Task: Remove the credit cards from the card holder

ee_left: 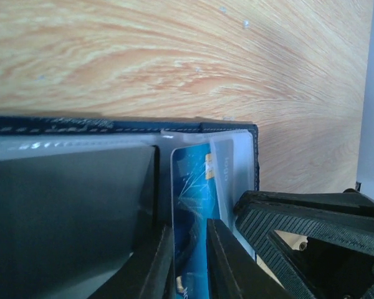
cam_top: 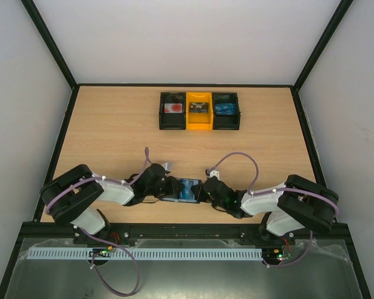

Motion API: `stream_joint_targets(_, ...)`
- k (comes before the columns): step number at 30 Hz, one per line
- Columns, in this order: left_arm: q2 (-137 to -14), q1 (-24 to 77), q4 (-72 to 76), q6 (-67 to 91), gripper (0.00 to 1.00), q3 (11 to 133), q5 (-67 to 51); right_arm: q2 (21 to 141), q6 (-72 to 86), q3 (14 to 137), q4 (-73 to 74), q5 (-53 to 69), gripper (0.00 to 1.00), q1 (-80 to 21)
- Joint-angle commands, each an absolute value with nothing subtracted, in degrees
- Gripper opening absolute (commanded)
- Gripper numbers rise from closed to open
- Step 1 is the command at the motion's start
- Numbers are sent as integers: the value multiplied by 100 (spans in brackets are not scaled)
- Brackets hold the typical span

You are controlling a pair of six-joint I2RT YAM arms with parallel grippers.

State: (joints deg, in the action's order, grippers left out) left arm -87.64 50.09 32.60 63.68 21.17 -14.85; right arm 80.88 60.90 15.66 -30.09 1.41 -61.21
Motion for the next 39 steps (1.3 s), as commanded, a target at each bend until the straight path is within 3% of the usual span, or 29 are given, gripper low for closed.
stream_joint_targets(1,-8671,5036,3256,6380,14,1889,-1426,8227,6190,1362,-2683,43,10,-6153)
stream_joint_targets(6,-8442,5025,3143,6335,3,1841,-1371,8218,6236,1296,-2733,-19,10,-6159)
stream_joint_targets(28,-6865,5016,2030,6282,3,1639,-573,7997,6233,1464,-2544,2,10,-6153)
stream_joint_targets(39,-5773,5017,1895,6600,3,1553,-331,6788,6509,1346,-3515,1002,25,-6160)
